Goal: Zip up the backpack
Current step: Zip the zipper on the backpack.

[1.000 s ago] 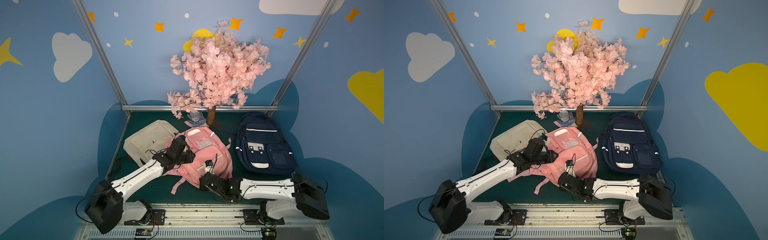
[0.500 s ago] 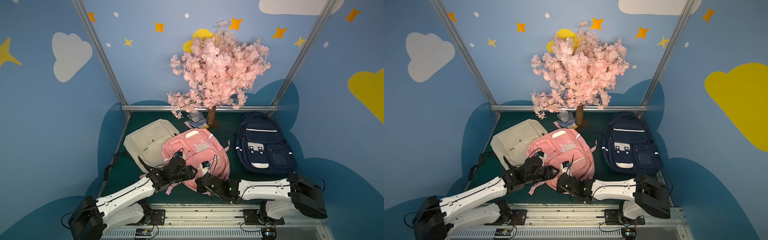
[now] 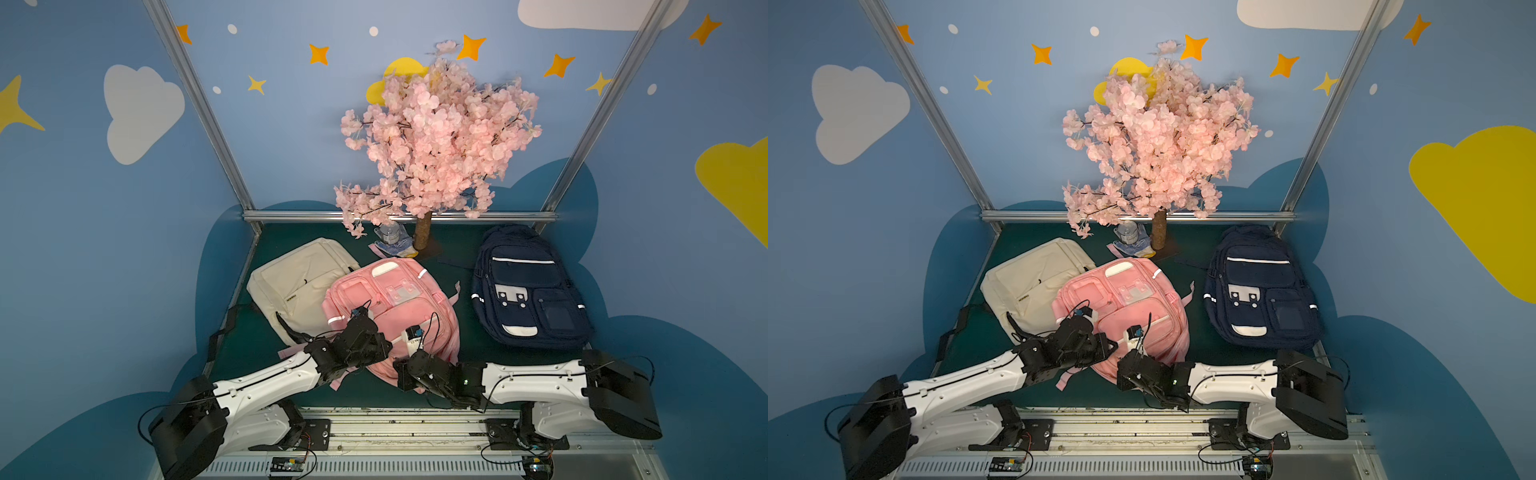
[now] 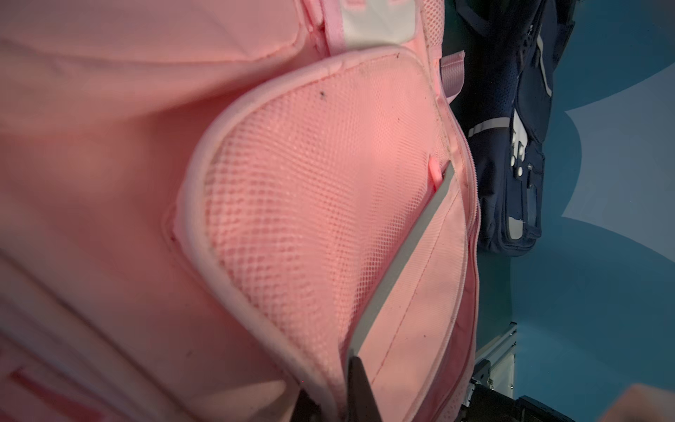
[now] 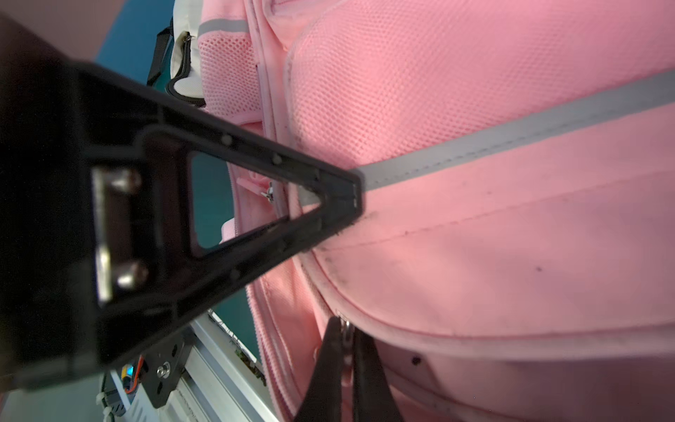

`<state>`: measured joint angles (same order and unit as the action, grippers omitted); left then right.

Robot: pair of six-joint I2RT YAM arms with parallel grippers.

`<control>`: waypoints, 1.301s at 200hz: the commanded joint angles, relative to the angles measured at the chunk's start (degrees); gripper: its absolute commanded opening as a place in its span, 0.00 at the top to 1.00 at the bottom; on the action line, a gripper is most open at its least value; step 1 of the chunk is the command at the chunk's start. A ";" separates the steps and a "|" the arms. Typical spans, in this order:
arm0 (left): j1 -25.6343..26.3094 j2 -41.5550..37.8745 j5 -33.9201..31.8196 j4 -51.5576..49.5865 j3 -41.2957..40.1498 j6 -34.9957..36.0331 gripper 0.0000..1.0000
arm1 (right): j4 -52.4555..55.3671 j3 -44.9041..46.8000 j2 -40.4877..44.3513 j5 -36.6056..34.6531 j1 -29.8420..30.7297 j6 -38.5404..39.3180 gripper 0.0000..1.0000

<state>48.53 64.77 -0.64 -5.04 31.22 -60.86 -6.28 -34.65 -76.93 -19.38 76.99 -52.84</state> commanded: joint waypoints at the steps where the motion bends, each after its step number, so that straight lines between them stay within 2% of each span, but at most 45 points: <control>1: -0.99 -2.64 -4.80 -3.38 -1.25 3.33 0.96 | 8.84 4.30 6.55 -6.00 -1.26 -2.78 1.00; 23: -0.98 -5.06 -4.98 -5.00 -1.75 3.73 0.97 | 13.52 7.73 11.68 -5.70 -6.12 -3.77 1.00; 44: -0.98 -6.00 -4.66 -5.19 -2.12 3.73 0.96 | 10.33 10.55 15.69 -3.46 -9.37 -0.51 1.00; 48: -1.03 -5.99 -4.48 -5.01 -2.20 3.78 0.94 | 9.35 10.75 16.28 -2.88 -9.45 0.80 1.00; 71: -0.50 -6.48 -2.99 -3.90 -2.39 1.72 0.68 | 7.65 9.19 16.98 -0.47 -8.52 2.26 1.00; 97: 2.41 -7.00 -3.41 -3.12 -1.57 -1.99 0.48 | 6.99 6.44 13.56 -0.30 -5.58 4.05 1.00; 114: 5.09 -6.23 -4.96 -3.49 -0.75 -4.35 0.41 | 6.92 4.33 10.66 1.77 -4.72 4.74 1.00; 130: 6.50 -4.55 -5.50 -3.30 -0.47 -6.14 0.40 | 5.88 2.81 8.38 2.10 -3.07 5.75 1.00; 148: 7.18 -2.46 -5.67 -3.22 -0.34 -7.15 0.43 | 4.18 1.97 7.05 2.50 -1.68 6.70 1.00; 160: 7.21 -1.74 -6.07 -3.19 -0.62 -7.56 0.48 | 4.23 1.54 6.65 2.68 -1.45 6.87 1.00; 173: 7.26 -1.94 -6.84 -3.51 -1.11 -7.70 0.60 | 6.00 1.36 7.06 2.08 -1.43 6.41 1.00; 186: 7.19 -3.25 -8.17 -4.86 -1.40 -7.22 0.73 | 10.59 1.48 8.34 -1.85 -1.54 3.42 1.00; 212: 7.04 -7.22 -10.62 -9.31 -1.76 -5.36 0.89 | 17.38 4.12 13.35 -7.22 -3.36 3.94 1.00; 234: 6.40 -10.76 -11.11 -12.34 -2.63 -4.01 0.95 | 20.03 7.12 17.55 -3.80 -10.17 4.74 1.00; 260: 5.72 -13.83 -10.61 -13.76 -4.60 -3.48 0.96 | 17.59 10.62 21.13 2.12 -18.94 6.81 1.00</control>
<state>55.27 53.47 -8.49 -11.07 28.91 -67.07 6.42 -27.53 -57.98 -17.78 64.36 -47.88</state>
